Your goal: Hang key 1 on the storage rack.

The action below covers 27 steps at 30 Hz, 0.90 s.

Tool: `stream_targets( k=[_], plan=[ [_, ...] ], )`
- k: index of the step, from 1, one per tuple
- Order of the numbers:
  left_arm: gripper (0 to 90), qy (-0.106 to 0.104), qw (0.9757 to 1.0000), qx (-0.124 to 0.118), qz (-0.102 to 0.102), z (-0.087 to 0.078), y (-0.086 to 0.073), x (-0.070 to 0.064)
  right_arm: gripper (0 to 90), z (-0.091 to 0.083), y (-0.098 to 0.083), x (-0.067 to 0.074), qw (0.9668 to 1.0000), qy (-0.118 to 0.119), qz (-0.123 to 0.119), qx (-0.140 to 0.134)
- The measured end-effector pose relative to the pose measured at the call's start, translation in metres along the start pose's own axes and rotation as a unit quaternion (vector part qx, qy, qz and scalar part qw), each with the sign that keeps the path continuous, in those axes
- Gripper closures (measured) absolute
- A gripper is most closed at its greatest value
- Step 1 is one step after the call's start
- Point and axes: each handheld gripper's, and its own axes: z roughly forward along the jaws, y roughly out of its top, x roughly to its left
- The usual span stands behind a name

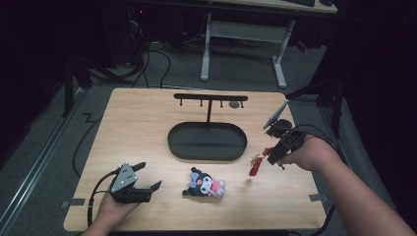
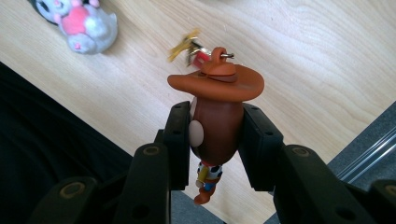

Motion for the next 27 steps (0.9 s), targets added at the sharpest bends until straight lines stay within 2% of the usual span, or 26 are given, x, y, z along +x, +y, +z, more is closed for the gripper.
stream_targets(
  k=[7,8,10,14,27],
  plan=[
    [15.7,-0.001,1.0,-0.001,0.0,0.0,0.0,0.0,66.7,-0.013,0.016,-0.002,1.0,-0.006,0.001,-0.001],
    [15.7,-0.001,1.0,-0.001,0.001,0.0,0.0,0.0,66.7,-0.017,0.021,-0.003,0.9999,-0.007,0.013,-0.001],
    [15.7,-0.001,1.0,0.0,0.001,0.0,0.0,0.001,66.7,-0.021,0.026,-0.007,0.9999,-0.006,0.01,-0.005],
    [15.7,-0.002,1.0,-0.001,0.001,0.001,0.0,0.001,66.7,-0.026,0.033,-0.012,0.9998,-0.002,0.02,-0.009],
    [15.7,-0.001,1.0,0.001,0.005,0.0,0.0,0.0,66.7,-0.043,0.055,-0.027,0.9994,-0.009,0.028,-0.018]
  ],
)
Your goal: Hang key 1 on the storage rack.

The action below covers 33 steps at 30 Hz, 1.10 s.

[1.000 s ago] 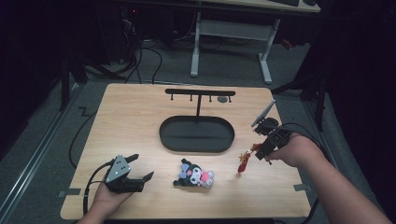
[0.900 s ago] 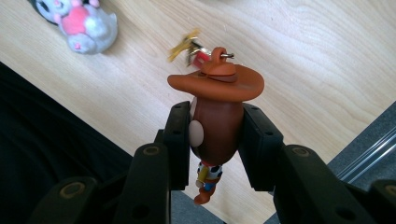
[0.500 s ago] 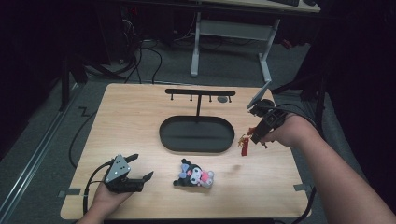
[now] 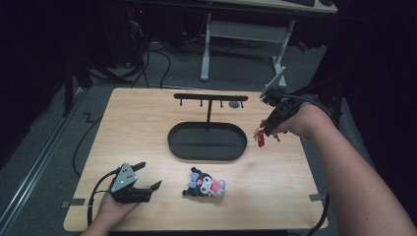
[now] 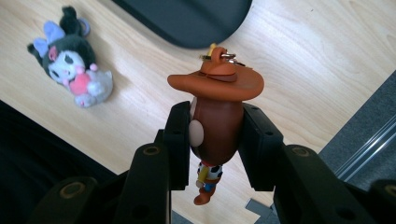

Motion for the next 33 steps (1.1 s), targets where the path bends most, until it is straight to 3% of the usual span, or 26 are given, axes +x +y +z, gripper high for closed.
stream_targets(
  k=[1,11,23,33],
  plan=[
    [15.7,0.0,1.0,0.0,0.0,0.0,0.0,0.0,66.7,-0.003,0.003,-0.002,0.9999,-0.001,0.01,0.002],
    [15.7,0.0,1.0,0.0,0.0,-0.001,0.0,0.0,66.7,-0.014,0.021,-0.01,0.9999,-0.005,0.01,-0.002],
    [15.7,-0.002,1.0,0.0,0.0,0.001,0.0,0.001,66.7,-0.018,0.047,-0.012,0.9996,-0.018,0.023,0.0],
    [15.7,-0.004,1.0,-0.002,0.0,0.001,0.0,0.001,66.7,-0.017,0.066,-0.013,0.9996,-0.015,0.021,-0.009]
  ],
)
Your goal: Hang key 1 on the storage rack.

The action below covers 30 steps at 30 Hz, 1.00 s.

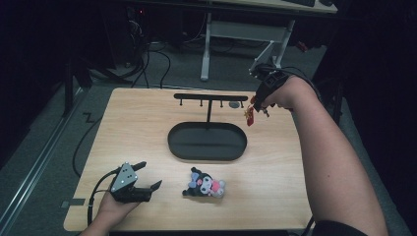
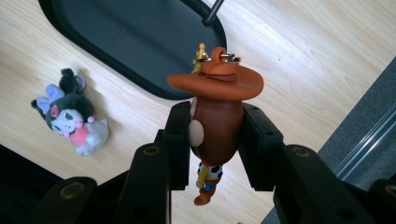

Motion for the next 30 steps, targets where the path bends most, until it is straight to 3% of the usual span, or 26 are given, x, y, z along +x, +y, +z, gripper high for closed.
stream_targets(
  k=[16,30],
  plan=[
    [15.8,-0.002,1.0,-0.001,0.0,0.0,0.0,0.0,66.7,0.025,0.021,0.002,0.9998,-0.004,-0.002,0.017],
    [15.7,-0.002,1.0,-0.003,0.0,0.001,0.0,0.0,66.7,0.033,0.028,-0.007,0.9999,-0.003,0.013,0.004]
  ],
)
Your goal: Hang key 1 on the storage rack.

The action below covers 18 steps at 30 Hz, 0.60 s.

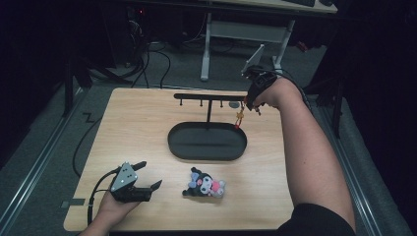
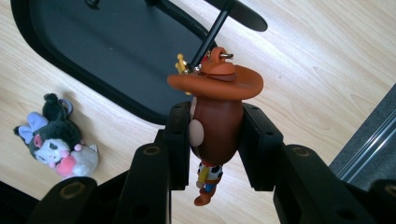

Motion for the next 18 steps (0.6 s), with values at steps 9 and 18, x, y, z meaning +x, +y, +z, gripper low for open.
stream_targets(
  k=[9,18],
  plan=[
    [15.7,0.0,1.0,0.0,0.001,0.0,0.0,0.0,66.7,0.006,0.001,-0.004,1.0,-0.005,0.006,-0.004],
    [15.7,0.0,1.0,0.002,0.003,0.0,0.0,0.0,66.7,0.023,-0.009,-0.013,0.9998,0.0,0.018,0.0]
  ],
)
